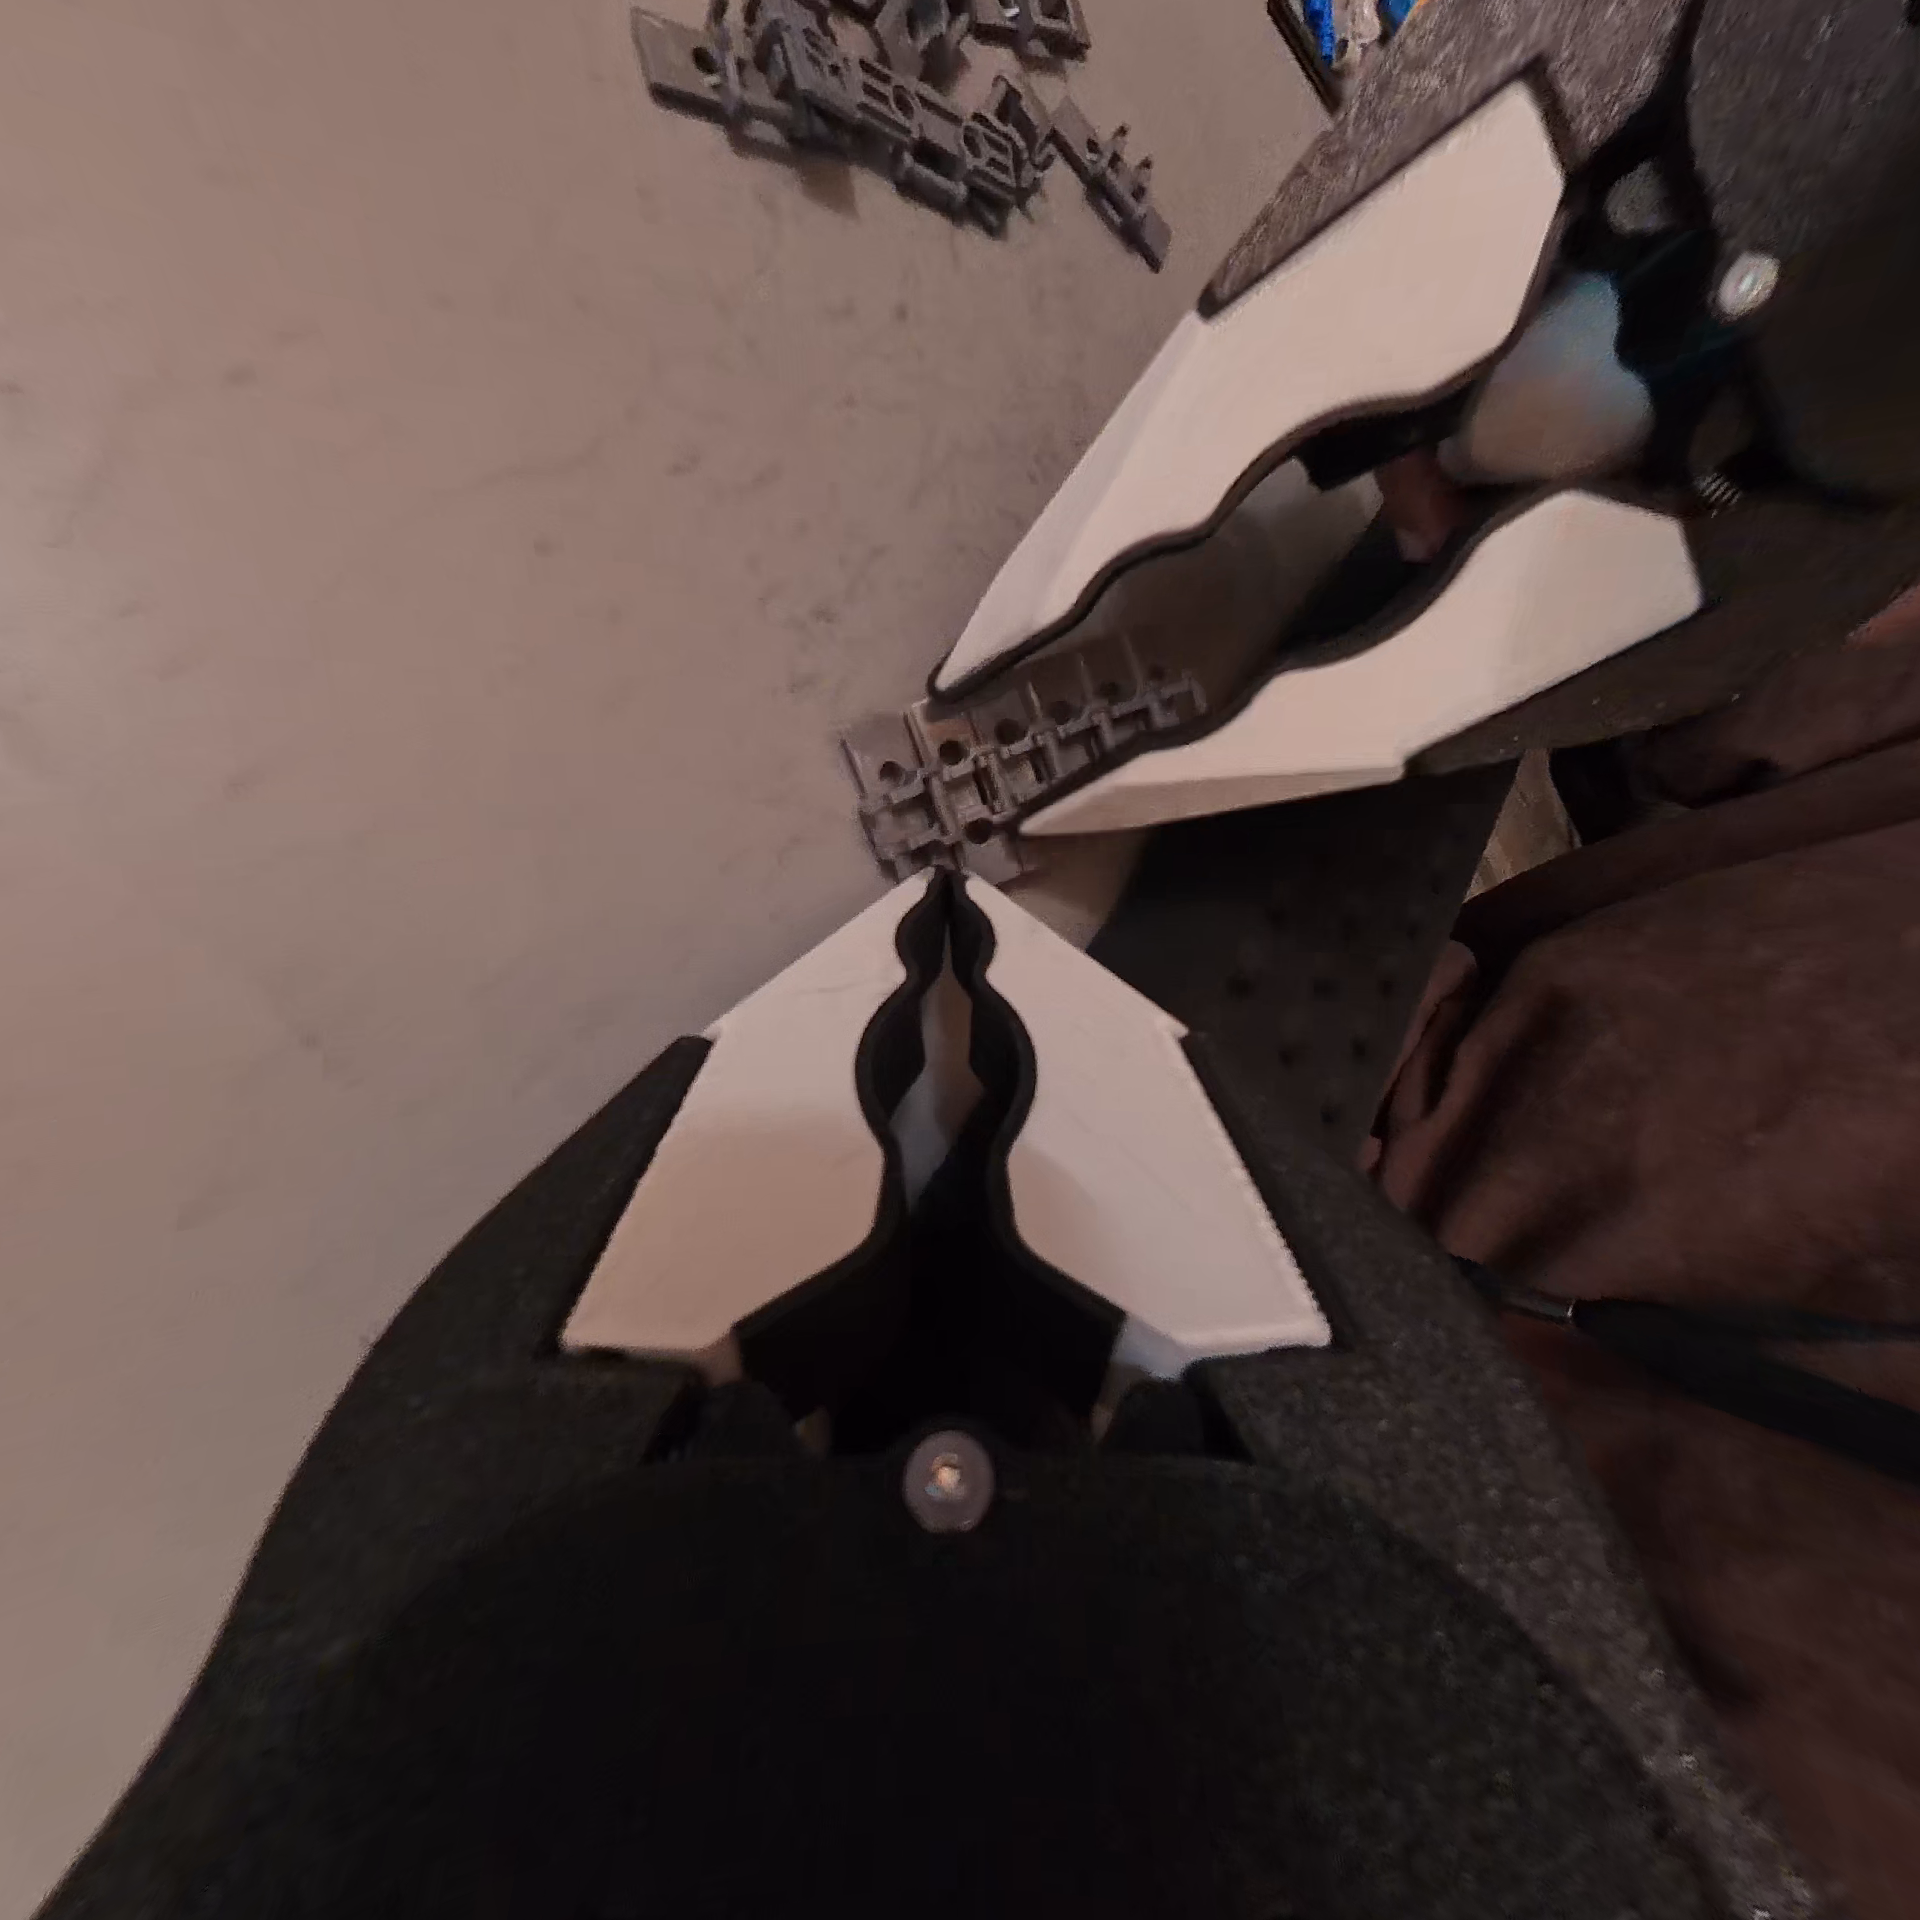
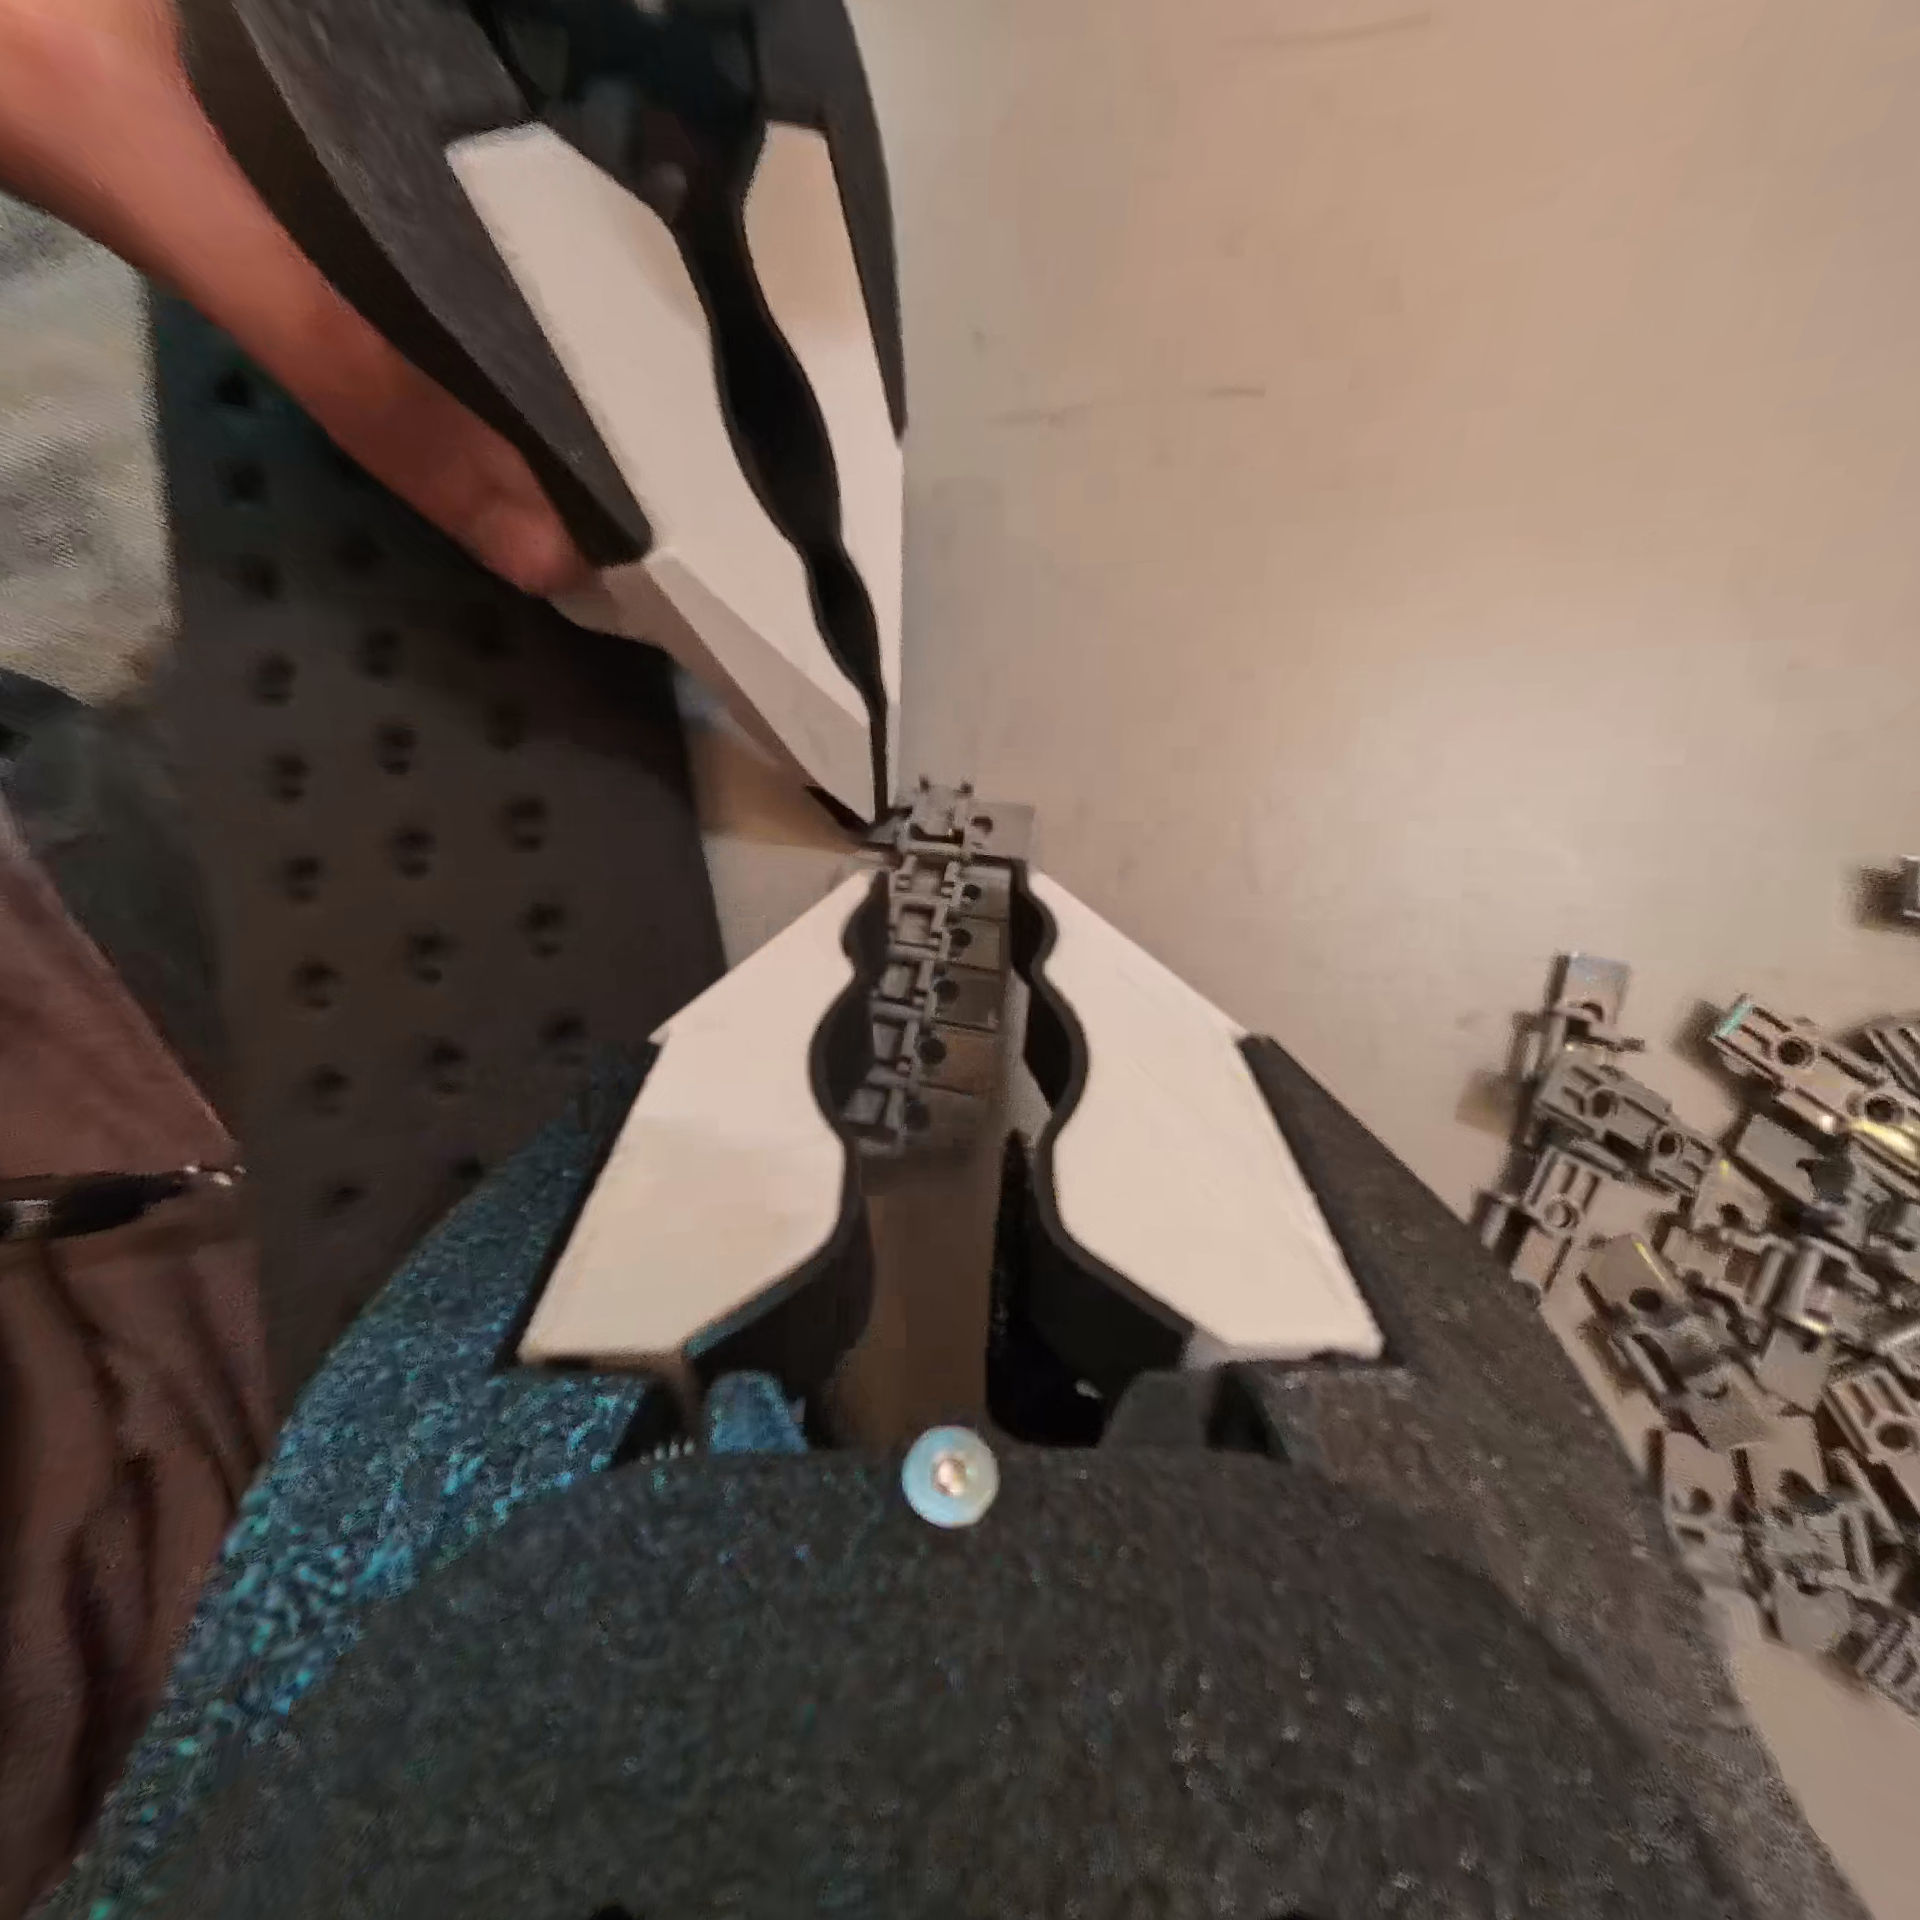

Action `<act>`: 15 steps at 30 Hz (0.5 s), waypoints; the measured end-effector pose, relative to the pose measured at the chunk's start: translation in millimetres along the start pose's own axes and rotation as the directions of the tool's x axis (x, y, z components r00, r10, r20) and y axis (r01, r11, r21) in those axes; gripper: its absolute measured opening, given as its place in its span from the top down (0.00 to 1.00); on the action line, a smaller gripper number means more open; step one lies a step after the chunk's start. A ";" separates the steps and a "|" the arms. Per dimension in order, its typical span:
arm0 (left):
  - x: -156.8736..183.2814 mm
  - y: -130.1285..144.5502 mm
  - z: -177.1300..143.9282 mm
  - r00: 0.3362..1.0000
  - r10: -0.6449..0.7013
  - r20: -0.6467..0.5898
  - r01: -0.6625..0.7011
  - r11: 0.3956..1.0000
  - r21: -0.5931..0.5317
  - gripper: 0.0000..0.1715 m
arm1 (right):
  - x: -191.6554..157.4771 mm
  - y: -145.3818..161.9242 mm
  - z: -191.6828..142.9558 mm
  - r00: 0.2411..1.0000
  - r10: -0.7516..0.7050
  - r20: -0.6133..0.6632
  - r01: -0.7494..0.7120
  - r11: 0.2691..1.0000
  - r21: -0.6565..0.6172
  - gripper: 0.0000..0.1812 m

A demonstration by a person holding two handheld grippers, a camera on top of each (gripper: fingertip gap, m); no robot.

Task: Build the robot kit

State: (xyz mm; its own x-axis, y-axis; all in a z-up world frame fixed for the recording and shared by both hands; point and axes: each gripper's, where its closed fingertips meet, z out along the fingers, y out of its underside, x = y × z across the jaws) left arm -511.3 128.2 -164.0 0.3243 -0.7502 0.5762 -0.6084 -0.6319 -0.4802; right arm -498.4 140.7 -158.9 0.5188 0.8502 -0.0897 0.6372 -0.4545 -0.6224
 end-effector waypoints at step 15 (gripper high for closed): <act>2.4 0.4 0.2 0.988 -0.094 -0.123 0.087 0.995 -0.058 1.00 | -4.3 8.8 5.5 0.998 0.000 0.056 -0.001 1.000 0.021 0.92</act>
State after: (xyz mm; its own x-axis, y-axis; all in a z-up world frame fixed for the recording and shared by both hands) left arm -510.6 126.1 -163.0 0.2886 -0.6580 0.6955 -0.6186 -0.6826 -0.3892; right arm -498.1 134.5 -168.3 0.4857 0.8639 -0.1333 0.6243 -0.4495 -0.6389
